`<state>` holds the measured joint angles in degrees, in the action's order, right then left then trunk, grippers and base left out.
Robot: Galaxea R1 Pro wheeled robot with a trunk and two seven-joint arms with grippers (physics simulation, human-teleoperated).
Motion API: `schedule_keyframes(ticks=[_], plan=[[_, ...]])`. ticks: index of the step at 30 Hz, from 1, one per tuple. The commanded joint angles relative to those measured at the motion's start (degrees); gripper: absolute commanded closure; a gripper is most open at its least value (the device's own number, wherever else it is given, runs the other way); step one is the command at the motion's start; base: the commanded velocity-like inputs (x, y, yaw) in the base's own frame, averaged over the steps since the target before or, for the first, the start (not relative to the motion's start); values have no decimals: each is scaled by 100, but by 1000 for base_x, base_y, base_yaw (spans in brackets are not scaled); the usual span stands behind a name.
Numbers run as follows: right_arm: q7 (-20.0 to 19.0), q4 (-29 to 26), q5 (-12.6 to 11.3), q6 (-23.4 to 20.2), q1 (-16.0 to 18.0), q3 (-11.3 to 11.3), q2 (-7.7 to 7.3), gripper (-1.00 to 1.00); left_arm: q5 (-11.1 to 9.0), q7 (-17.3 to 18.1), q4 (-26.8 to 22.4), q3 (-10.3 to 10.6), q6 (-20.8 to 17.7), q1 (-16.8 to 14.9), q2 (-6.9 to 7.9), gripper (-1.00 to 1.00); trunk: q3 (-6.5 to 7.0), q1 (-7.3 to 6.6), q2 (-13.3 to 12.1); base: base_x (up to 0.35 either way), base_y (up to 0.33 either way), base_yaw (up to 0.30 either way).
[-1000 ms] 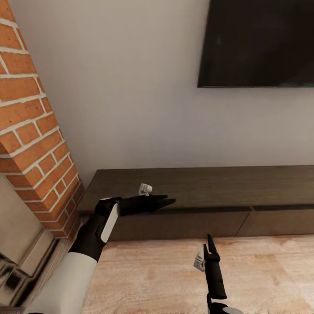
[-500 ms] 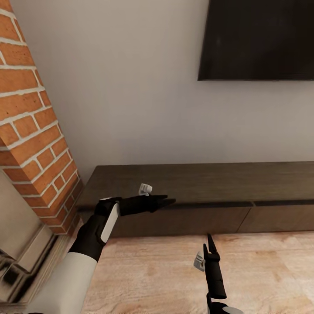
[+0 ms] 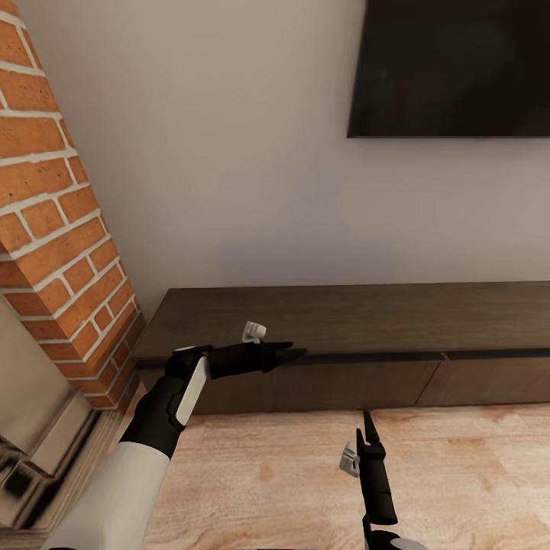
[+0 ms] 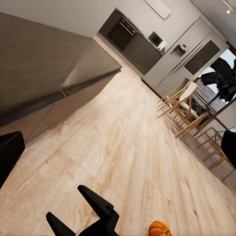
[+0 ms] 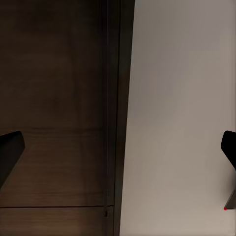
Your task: Place each of the two pumpkins and all three candles from the living room inside a cabinet in the living room (use any cabinet), then make sure every cabinet is closed, and position the cauldron so it is next to a table in the living room.
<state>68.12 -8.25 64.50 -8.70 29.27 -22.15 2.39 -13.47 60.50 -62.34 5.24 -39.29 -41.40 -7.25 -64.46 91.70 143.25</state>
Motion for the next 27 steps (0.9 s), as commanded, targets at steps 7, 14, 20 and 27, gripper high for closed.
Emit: schedule_keyframes(ticks=[7, 14, 20, 27], plan=[[-4, 7, 9, 0, 0, 0, 7, -100, 3, 3, -12, -3, 0, 0, -2, -100, 0, 0, 0, 274, 0, 0], [-16, 15, 18, 0, -7, 0, 10, -100, 3, 4, 3, -5, 0, 0, 3, -100, 0, 0, 0, 246, 0, 0], [-18, 16, 19, 0, -4, 0, 11, -100, -5, 6, -9, -5, 0, 0, 4, -100, 0, 0, 0, 22, 0, 0], [-18, 16, 19, 0, -5, 0, 16, -100, -6, 6, -23, -5, 0, 0, 4, -100, 0, 0, 0, 0, 0, 0]])
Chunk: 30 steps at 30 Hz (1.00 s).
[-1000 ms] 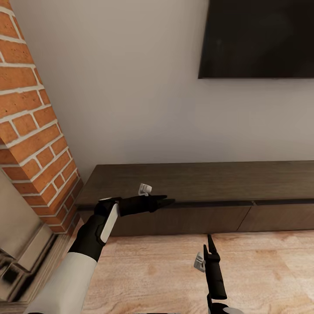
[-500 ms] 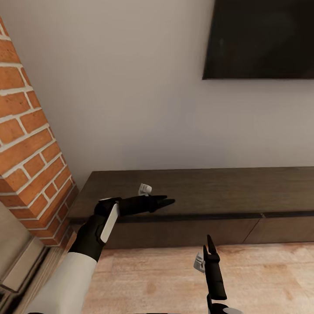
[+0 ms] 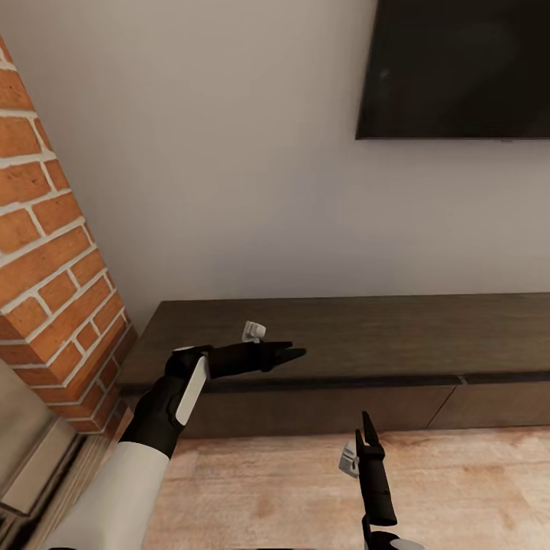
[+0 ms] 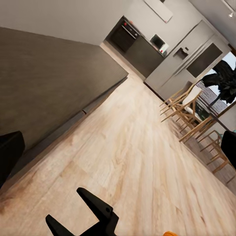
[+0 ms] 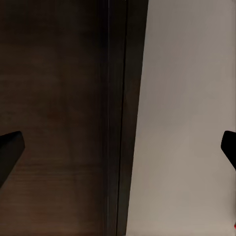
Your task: Place each of the two pumpkins and all three candles from the living room inside a cabinet in the living room (use any cabinet), then make sure every cabinet is closed, and position the cauldron so it is next to a table in the living room.
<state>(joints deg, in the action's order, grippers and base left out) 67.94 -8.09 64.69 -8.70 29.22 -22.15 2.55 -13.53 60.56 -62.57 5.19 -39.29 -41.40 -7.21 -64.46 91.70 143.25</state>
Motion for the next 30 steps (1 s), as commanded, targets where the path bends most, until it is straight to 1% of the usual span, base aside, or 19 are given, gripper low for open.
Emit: schedule_keyframes(ticks=[1, 22, 30], plan=[[0, 0, 0, 0, -1, 0, 0, -100, 0, 0, 0, 0, 0, 0, 0, -100, 0, 0, 0, 0, 0, 0], [0, -8, -31, 0, -2, 0, 0, -100, 0, 0, -2, 1, 0, 0, -2, -100, -465, 54, 28, 0, 0, 0], [0, -9, -35, 0, -1, 0, 0, -100, 4, 0, 3, 5, 0, 0, -6, -100, -465, 54, 28, 7, -1, 0]])
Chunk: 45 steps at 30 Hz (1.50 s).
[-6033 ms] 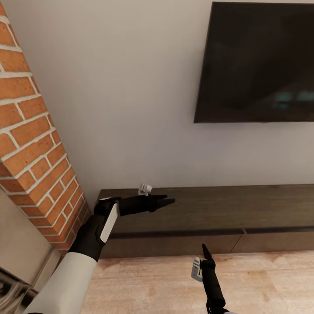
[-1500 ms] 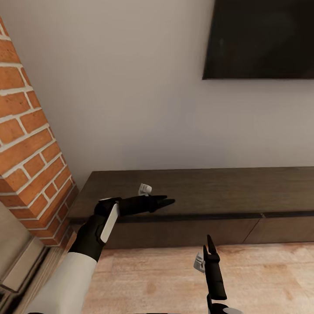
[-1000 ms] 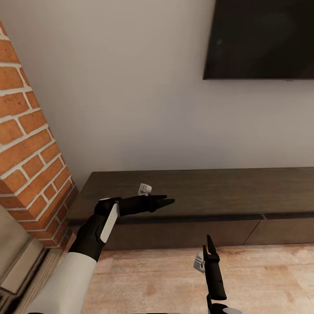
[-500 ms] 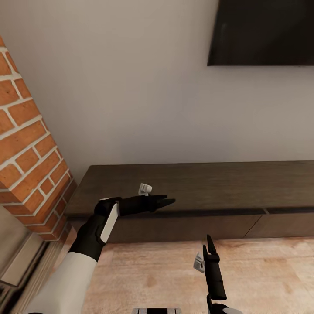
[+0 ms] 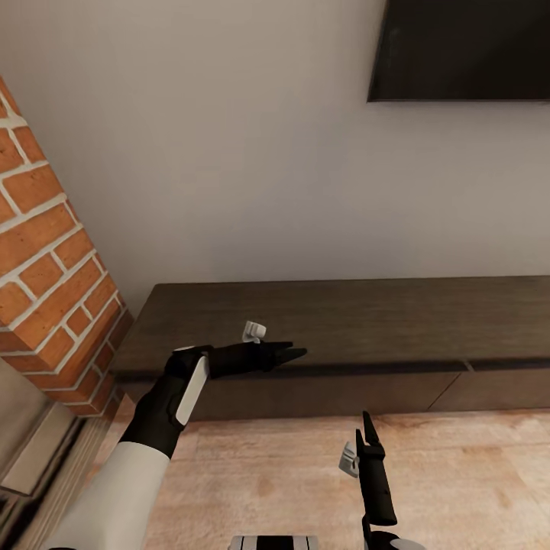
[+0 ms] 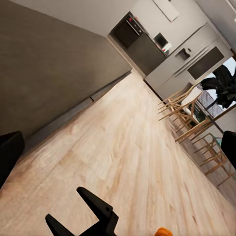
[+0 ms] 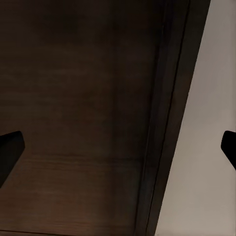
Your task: Place each of the two pumpkins and all three candles from the living room inside a cabinet in the living room (use any cabinet), then make sure every cabinet is closed, and position the cauldron so it is next to a table in the living room.
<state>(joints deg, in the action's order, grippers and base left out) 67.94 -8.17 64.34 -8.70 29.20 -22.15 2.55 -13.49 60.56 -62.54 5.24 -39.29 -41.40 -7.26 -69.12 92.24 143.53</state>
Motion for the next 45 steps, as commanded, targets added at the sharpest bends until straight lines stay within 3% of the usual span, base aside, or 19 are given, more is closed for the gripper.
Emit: schedule_keyframes(ticks=[1, 26, 31, 37, 45], plan=[[0, 0, 0, 2, -1, 0, 0, -100, 2, 0, -3, 1, 0, 0, -1, -100, 0, 0, 0, 121, -56, 0], [5, -68, -43, 28, 2, 31, -22, -100, -4, 0, 22, -10, 0, 0, 5, -100, 0, 0, 0, 45, -22, 0], [-38, -77, -54, 330, 6, 34, -46, -100, -4, 0, 21, -7, 0, 0, 4, -100, 0, 0, 0, 0, 0, 0], [-520, -155, -69, 624, 9, 42, -52, -100, -4, 0, 0, -5, 0, 0, -2, -100, 0, 0, 0, 122, 0, 0], [-613, -292, -70, 641, 15, 53, -38, -100, -4, 0, 8, -5, 0, 0, 5, -100, 0, 0, 0, 38, 0, 0]])
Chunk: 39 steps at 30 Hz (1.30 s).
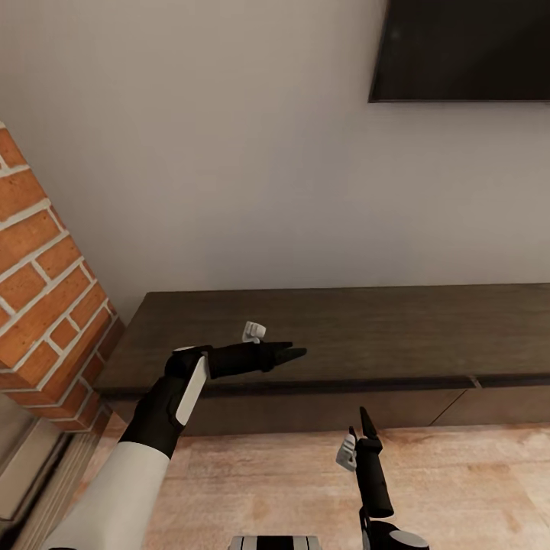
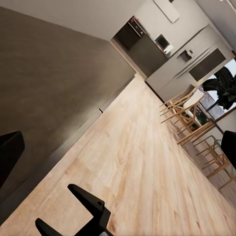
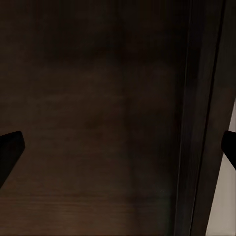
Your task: Place each of the two pumpkins and all three candles from the living room inside a cabinet in the living room (use any cabinet), then make sure every cabinet is closed, and position the cauldron so it is next to a table in the living room.
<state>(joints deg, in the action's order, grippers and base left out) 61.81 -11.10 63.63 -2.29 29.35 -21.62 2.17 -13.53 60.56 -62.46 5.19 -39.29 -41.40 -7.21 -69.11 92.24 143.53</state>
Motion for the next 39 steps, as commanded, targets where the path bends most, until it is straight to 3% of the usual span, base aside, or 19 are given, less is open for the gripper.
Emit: schedule_keyframes(ticks=[1, 12, 21, 39], plan=[[1, -3, 0, -1, 0, 8, 1, -100, 0, 0, 3, 0, 0, 0, 0, -100, 0, 0, 0, 2, 0, 0], [10, -46, 0, 0, -4, 56, 10, -100, 0, 0, -11, 8, 0, 0, -8, -100, 0, 0, 0, 74, 0, 0], [-2, -178, 0, 0, -2, 259, 3, -100, 0, 0, -3, 0, 0, 0, -7, -100, 0, 0, 0, 61, 0, 0], [27, -258, 6, 9, -5, 290, 1, -100, 0, 0, -4, 1, 0, 0, -7, -100, 0, 0, 0, 44, 0, 0]])
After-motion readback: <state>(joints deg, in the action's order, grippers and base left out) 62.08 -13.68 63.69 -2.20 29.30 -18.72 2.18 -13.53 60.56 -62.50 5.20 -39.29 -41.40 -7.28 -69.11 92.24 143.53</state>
